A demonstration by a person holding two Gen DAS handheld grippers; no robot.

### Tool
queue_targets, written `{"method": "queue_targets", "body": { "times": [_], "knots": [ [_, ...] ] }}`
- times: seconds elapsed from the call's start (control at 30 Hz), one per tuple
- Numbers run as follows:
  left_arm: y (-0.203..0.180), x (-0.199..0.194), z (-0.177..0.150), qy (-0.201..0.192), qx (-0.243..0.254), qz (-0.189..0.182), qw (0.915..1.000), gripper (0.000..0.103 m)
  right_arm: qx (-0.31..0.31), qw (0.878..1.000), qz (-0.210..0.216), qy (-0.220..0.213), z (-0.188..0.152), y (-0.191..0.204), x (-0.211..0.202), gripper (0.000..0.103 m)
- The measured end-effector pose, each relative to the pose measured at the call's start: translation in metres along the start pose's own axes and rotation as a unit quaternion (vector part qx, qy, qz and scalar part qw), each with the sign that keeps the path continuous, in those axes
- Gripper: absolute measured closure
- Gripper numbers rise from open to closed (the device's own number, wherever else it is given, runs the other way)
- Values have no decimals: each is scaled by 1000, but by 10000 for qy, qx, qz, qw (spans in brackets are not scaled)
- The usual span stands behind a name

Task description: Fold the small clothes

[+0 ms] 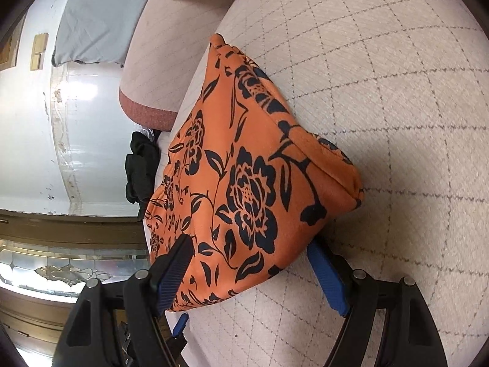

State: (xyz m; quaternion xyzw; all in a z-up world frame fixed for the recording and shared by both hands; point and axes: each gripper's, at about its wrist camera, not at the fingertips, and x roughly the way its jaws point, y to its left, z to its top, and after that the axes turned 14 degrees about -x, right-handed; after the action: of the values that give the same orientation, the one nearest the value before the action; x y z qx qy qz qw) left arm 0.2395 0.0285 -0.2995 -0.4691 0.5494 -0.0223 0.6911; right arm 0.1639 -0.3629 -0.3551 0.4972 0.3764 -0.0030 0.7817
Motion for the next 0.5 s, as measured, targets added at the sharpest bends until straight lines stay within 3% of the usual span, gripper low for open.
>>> {"method": "queue_targets", "body": {
  "times": [0.3, 0.37, 0.5],
  "knots": [
    [12, 7, 14, -310, -537, -753, 9952, 49, -19, 9997, -7, -252, 1, 5, 4, 22],
    [13, 9, 13, -358, -595, -746, 9948, 74, 70, 9991, 71, -414, 1, 1, 5, 22],
    [19, 8, 9, -355, -715, -828, 9934, 82, 156, 9965, 140, -811, 3, -4, 5, 25]
  ]
}}
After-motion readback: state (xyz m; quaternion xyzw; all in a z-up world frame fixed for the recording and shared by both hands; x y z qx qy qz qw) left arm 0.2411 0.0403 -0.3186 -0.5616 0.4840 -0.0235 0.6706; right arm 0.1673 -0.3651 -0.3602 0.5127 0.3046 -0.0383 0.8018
